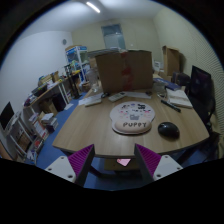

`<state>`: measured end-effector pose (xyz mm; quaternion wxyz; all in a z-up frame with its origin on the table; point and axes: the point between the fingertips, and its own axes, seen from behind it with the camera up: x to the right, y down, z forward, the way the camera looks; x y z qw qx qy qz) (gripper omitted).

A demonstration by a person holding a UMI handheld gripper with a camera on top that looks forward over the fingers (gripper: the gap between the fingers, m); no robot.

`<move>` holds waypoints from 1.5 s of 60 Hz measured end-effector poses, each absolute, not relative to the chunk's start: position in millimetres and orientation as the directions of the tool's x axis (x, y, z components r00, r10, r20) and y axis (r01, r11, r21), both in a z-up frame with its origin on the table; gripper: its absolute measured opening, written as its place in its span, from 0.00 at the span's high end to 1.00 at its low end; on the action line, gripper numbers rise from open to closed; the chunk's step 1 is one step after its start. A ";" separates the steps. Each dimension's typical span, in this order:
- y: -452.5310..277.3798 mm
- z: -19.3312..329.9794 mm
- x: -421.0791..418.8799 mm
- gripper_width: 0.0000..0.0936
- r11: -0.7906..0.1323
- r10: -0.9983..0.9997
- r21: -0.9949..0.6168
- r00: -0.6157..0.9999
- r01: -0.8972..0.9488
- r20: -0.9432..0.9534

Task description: Arrange mouse

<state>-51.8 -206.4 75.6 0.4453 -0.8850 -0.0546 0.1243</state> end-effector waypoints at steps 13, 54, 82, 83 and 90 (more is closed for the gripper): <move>-200.7 80.2 -12.9 0.12 -0.594 0.139 -0.803 0.977 -0.049 -0.163; -62.6 -13.7 155.1 0.13 -0.518 0.279 -0.845 0.960 0.133 -0.020; -17.0 -13.7 162.7 0.57 -0.570 0.132 -0.821 0.986 -0.009 -0.102; -17.0 -12.5 162.5 0.57 -0.583 0.120 -0.812 0.985 -0.028 -0.120; 3.6 47.9 182.3 0.59 -0.513 0.018 -0.856 0.997 -0.057 -0.077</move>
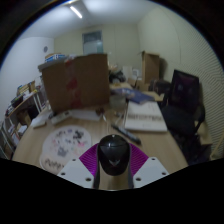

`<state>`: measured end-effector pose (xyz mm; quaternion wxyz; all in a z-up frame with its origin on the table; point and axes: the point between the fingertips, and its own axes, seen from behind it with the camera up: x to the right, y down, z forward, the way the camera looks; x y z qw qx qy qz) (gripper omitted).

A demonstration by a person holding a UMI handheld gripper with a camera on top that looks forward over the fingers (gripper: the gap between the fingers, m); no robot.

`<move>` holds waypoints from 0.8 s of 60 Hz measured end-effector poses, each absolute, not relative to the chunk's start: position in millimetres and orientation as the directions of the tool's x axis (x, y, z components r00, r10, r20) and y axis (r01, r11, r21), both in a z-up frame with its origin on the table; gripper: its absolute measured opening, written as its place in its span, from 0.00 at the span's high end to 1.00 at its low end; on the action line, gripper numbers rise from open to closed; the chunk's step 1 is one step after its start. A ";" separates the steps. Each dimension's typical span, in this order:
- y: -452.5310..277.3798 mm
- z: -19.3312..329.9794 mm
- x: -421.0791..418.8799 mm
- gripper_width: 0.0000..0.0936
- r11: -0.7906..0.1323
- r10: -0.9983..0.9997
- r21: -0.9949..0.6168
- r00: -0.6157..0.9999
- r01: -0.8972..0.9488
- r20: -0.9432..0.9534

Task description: Arrange mouse

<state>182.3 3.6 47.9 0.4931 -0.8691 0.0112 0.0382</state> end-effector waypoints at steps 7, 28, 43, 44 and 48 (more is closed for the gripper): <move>31.1 129.9 132.8 0.59 -0.388 0.011 -0.919 0.997 -0.070 -0.080; 75.6 34.3 -20.7 0.59 -0.509 0.041 -0.860 0.997 -0.030 -0.059; 69.3 -12.4 -20.6 0.52 -0.575 0.029 -0.818 0.999 0.006 -0.014; 69.8 -11.8 -20.9 0.43 -0.575 0.028 -0.818 0.999 0.002 -0.017; 70.0 -10.9 -20.8 0.42 -0.597 0.031 -0.802 0.999 0.003 -0.019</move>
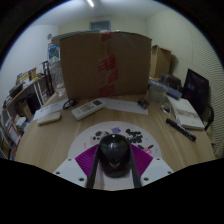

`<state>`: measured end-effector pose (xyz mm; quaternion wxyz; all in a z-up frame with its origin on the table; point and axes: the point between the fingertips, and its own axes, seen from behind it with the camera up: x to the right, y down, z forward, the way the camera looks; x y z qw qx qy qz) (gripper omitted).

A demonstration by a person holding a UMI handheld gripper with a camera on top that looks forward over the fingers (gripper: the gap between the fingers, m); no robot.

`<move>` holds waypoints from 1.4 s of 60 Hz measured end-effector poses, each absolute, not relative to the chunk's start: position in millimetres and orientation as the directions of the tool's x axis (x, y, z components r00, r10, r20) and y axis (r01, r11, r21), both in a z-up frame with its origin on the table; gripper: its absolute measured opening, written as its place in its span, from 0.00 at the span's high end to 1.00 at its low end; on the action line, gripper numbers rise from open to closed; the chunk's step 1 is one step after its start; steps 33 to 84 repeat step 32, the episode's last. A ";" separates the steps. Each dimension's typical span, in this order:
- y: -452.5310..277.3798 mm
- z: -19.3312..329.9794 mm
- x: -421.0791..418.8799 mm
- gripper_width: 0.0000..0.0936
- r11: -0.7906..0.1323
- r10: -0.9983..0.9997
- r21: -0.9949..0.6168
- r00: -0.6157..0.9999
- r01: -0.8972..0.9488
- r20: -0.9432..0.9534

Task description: Arrange mouse

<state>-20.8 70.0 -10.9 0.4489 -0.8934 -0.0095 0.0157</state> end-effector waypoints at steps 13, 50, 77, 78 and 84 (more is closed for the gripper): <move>19.2 22.9 -17.6 0.10 -0.691 0.013 -0.721 0.996 -0.055 -0.088; -124.7 111.0 38.6 0.10 -0.682 -0.003 -0.721 0.986 -0.124 -0.167; -124.7 111.0 38.6 0.10 -0.682 -0.003 -0.721 0.986 -0.124 -0.167; -124.7 111.0 38.6 0.10 -0.682 -0.003 -0.721 0.986 -0.124 -0.167; -124.7 111.0 38.6 0.10 -0.682 -0.003 -0.721 0.986 -0.124 -0.167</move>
